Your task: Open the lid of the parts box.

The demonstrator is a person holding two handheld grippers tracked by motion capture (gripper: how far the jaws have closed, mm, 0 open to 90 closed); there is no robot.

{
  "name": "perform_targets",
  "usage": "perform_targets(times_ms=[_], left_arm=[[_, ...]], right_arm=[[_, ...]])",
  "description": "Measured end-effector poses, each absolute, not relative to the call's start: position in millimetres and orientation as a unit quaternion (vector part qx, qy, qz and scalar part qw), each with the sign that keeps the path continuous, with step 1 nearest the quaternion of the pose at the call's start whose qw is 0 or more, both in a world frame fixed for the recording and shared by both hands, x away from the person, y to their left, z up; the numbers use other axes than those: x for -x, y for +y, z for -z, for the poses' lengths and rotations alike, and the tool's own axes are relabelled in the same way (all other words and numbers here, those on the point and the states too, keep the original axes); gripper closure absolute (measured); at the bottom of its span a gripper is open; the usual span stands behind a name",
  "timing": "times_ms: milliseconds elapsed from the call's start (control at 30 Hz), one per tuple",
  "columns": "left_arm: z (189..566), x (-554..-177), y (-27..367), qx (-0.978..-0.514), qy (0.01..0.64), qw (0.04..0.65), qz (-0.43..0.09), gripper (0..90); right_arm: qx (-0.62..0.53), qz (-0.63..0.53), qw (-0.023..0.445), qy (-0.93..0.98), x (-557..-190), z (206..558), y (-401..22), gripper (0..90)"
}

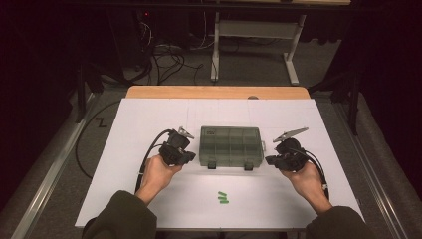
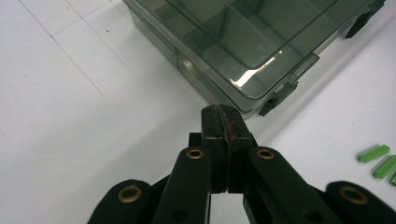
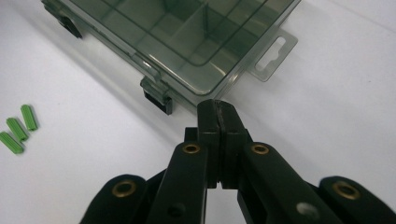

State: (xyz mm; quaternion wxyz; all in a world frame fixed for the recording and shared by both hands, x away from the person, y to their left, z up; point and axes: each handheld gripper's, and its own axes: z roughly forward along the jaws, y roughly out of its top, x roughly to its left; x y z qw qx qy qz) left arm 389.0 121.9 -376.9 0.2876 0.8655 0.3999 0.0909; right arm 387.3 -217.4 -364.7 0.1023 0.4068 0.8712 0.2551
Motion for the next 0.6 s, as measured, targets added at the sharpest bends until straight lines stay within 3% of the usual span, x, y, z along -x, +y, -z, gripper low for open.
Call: perform_targets(times_ms=[600], left_arm=[[385.3, -391.4, 108.3, -0.882, 0.385, 0.261, -0.072, 89.4]], right_arm=[[-0.404, -0.23, 0.092, 0.881, -390.7, 375.9, -209.4, 90.0]])
